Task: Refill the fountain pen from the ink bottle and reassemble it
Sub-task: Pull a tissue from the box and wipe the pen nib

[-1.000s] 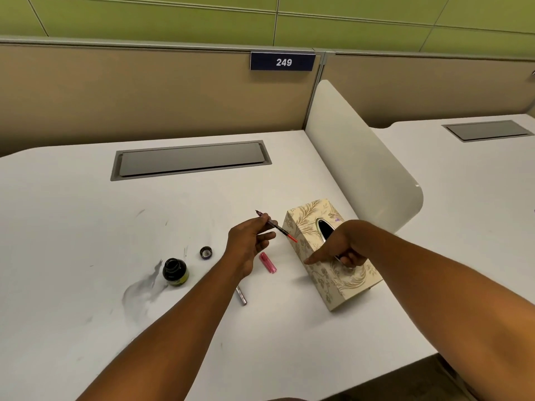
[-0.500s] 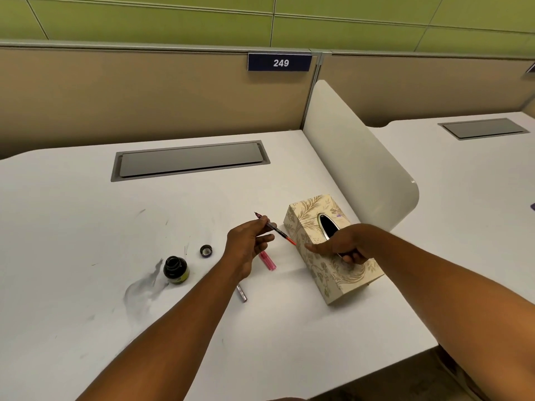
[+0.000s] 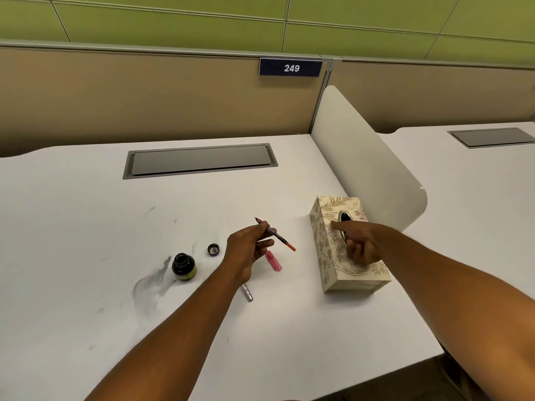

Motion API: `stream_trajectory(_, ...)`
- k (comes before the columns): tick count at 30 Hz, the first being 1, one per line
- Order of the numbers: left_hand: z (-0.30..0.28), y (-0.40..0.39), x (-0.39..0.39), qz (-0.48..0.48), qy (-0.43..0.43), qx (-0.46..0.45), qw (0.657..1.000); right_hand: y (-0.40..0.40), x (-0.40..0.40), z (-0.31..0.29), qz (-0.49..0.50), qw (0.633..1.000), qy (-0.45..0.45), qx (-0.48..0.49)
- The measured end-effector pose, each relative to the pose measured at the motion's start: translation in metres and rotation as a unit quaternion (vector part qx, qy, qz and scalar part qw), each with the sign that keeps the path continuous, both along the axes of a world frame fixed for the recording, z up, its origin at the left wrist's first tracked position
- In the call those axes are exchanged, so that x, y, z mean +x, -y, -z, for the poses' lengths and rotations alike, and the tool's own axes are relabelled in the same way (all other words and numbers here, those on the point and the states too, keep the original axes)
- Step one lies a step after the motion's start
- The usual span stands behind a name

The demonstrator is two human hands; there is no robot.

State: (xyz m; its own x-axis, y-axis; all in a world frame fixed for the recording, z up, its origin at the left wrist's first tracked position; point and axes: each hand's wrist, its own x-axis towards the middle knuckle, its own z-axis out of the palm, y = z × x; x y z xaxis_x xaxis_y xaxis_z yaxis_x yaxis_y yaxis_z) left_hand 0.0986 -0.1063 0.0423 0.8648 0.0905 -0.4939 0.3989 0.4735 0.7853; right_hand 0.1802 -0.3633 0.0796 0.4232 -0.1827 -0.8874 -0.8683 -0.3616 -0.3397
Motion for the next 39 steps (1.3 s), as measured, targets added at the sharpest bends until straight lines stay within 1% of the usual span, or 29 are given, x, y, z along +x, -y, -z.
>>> stream_trajectory(2, 0.001, -0.003, -0.001, -0.004, -0.001, 0.002, 1.0, -0.006, -0.002, 0.002, 0.006, 1.0, 0.007, -0.016)
stream_trajectory(3, 0.001, -0.004, -0.001, -0.004, -0.001, 0.003, 1.0, -0.009, -0.005, 0.002, 0.022, 0.999, 0.027, -0.026)
stream_trajectory(4, 0.002, -0.005, -0.001, -0.002, -0.001, 0.003, 1.0, -0.013, -0.009, 0.0, 0.028, 0.997, 0.062, -0.039)
stream_trajectory(5, 0.002, -0.005, -0.001, -0.001, -0.001, 0.004, 1.0, -0.016, -0.012, 0.001, 0.009, 0.99, 0.119, -0.071)
stream_trajectory(6, 0.003, -0.006, -0.001, 0.0, -0.002, 0.005, 1.0, -0.019, -0.014, 0.004, -0.03, 0.974, 0.186, -0.124)
stream_trajectory(7, 0.003, -0.005, -0.001, 0.0, -0.002, 0.006, 1.0, -0.021, -0.017, 0.007, -0.086, 0.944, 0.255, -0.193)
stream_trajectory(8, 0.003, -0.005, -0.002, 0.002, -0.002, 0.007, 1.0, -0.023, -0.019, 0.009, -0.139, 0.903, 0.308, -0.265)
stream_trajectory(9, 0.002, -0.004, -0.002, 0.004, -0.001, 0.008, 1.0, -0.024, -0.019, 0.01, -0.167, 0.873, 0.335, -0.313)
stream_trajectory(10, 0.002, -0.004, -0.002, 0.006, -0.001, 0.009, 1.0, -0.024, -0.019, 0.009, -0.181, 0.855, 0.353, -0.335)
stream_trajectory(12, 0.0, -0.003, -0.003, 0.011, 0.001, 0.011, 1.0, -0.019, -0.018, 0.006, -0.187, 0.838, 0.379, -0.345)
stream_trajectory(15, -0.001, -0.004, -0.002, 0.009, 0.006, 0.014, 1.0, -0.008, -0.015, -0.001, -0.141, 0.84, 0.417, -0.317)
stream_trajectory(17, -0.002, -0.005, -0.003, 0.009, 0.006, 0.016, 1.0, -0.001, -0.013, -0.007, -0.125, 0.843, 0.431, -0.298)
stream_trajectory(19, -0.003, -0.006, -0.003, 0.009, 0.007, 0.018, 1.0, 0.008, -0.009, -0.01, -0.138, 0.831, 0.44, -0.311)
stream_trajectory(21, -0.003, -0.007, -0.002, 0.007, 0.009, 0.02, 1.0, 0.017, -0.004, -0.01, -0.186, 0.797, 0.46, -0.344)
stream_trajectory(23, -0.003, -0.007, -0.002, 0.008, 0.01, 0.023, 1.0, 0.026, 0.0, -0.008, -0.273, 0.755, 0.468, -0.369)
stream_trajectory(26, -0.002, -0.007, -0.001, 0.006, 0.007, 0.031, 0.999, 0.031, 0.002, 0.0, -0.397, 0.7, 0.443, -0.395)
stream_trajectory(30, -0.002, -0.004, 0.0, 0.002, 0.006, 0.033, 0.999, 0.029, 0.005, 0.012, -0.485, 0.65, 0.389, -0.437)
stream_trajectory(35, -0.004, -0.003, 0.003, -0.006, 0.008, 0.037, 0.999, 0.022, 0.012, 0.016, -0.515, 0.632, 0.351, -0.46)
stream_trajectory(38, -0.004, -0.001, 0.003, -0.006, 0.008, 0.043, 0.999, 0.024, 0.012, 0.018, -0.516, 0.611, 0.376, -0.468)
stream_trajectory(39, -0.003, -0.001, 0.003, -0.006, 0.007, 0.045, 0.999, 0.025, 0.011, 0.018, -0.51, 0.612, 0.389, -0.462)
